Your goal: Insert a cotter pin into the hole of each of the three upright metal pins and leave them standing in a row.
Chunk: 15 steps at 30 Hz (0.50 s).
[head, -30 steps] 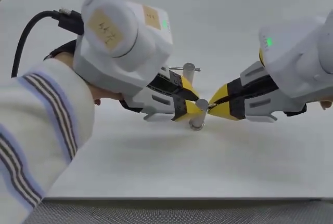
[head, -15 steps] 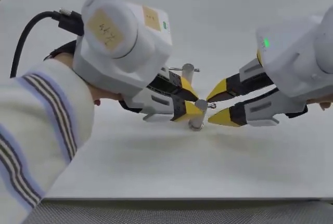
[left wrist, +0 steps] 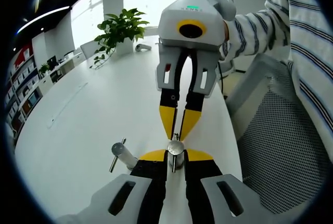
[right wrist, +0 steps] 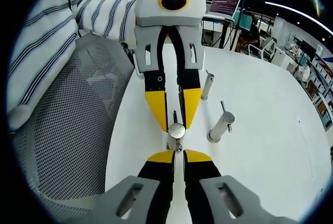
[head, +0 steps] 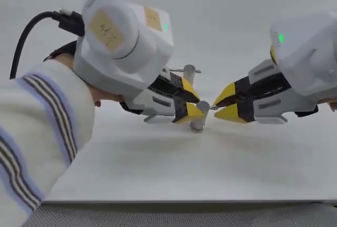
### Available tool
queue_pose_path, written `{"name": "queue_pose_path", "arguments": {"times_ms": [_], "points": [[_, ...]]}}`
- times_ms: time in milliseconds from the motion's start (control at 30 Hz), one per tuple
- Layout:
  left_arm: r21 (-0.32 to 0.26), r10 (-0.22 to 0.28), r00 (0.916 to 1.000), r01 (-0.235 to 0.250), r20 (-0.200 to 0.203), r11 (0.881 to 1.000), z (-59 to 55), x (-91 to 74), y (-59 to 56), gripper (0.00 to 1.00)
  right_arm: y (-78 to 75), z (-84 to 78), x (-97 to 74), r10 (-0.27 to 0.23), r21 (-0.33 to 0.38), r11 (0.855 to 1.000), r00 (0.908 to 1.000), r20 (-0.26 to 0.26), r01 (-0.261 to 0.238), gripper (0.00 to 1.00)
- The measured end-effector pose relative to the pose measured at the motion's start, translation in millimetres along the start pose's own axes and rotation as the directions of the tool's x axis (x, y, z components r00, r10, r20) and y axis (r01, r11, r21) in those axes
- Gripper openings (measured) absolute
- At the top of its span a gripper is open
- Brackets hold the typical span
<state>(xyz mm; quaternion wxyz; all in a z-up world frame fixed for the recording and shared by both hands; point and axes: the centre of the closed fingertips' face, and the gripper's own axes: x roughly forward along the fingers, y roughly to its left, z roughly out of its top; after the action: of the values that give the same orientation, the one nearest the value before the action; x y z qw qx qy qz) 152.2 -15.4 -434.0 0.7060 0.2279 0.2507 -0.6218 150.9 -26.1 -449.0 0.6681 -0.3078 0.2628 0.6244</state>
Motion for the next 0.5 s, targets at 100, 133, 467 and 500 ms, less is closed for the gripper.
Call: {"name": "queue_pose_path", "arguments": {"times_ms": [100, 133, 467, 500], "points": [[-0.002, 0.000, 1.0000, 0.000, 0.000, 1.000, 0.4, 0.3, -0.4, 0.09, 0.7, 2.8, 0.3, 0.001, -0.001, 1.000, 1.0000, 0.008, -0.001, 0.00], [-0.003, 0.000, 1.0000, 0.000, 0.000, 1.000, 0.2, 0.2, -0.3, 0.09, 0.6, 3.1, 0.4, 0.000, 0.000, 1.000, 1.0000, 0.008, 0.000, 0.00], [-0.003, -0.001, 1.0000, 0.001, -0.001, 1.000, -0.3, 0.3, 0.3, 0.09, 1.0, 5.4, 1.9, 0.001, -0.014, 1.000, 1.0000, 0.002, -0.001, 0.00], [-0.003, 0.000, 1.0000, 0.000, -0.001, 1.000, -0.3, 0.3, 0.4, 0.09, 0.9, 5.5, 2.3, 0.001, -0.020, 1.000, 1.0000, -0.001, -0.001, 0.00]]}}
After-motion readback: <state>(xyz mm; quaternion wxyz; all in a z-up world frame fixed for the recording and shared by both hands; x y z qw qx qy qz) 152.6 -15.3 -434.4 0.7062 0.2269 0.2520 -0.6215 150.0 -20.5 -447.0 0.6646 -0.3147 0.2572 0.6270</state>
